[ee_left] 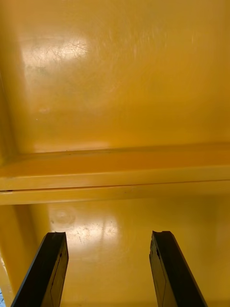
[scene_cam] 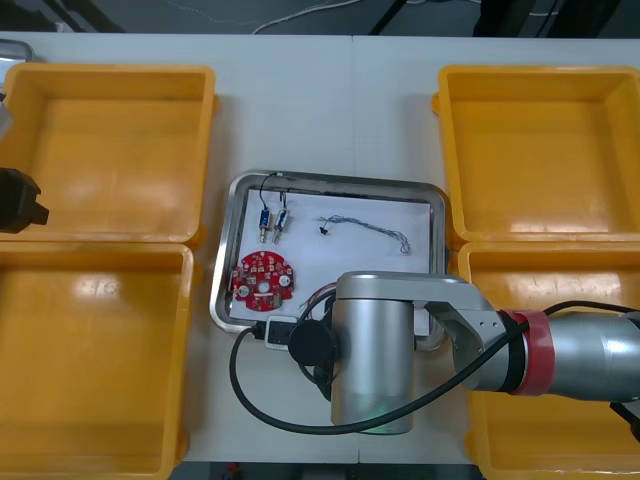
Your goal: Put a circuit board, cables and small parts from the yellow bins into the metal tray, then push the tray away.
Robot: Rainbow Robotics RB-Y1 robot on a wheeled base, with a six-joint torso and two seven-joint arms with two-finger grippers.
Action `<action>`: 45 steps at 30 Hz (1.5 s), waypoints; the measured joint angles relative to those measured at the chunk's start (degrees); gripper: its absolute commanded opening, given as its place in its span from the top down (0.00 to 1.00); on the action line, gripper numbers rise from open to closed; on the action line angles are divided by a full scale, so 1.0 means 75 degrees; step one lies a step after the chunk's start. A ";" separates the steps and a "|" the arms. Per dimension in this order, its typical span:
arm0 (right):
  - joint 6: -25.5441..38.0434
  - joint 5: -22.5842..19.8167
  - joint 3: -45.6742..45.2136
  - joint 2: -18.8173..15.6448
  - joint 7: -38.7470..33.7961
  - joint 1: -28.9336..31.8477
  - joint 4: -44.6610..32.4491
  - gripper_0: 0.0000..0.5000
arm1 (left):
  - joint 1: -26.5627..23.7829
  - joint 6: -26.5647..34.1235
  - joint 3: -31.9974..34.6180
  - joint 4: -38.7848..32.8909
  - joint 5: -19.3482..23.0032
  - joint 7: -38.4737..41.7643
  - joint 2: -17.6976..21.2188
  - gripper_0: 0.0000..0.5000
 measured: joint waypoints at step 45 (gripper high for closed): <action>-0.1605 0.1401 0.0014 -0.0482 0.0617 -0.1467 0.1488 1.00 | 0.0000 0.0000 0.0000 -0.0001 0.0001 0.0000 0.0000 0.00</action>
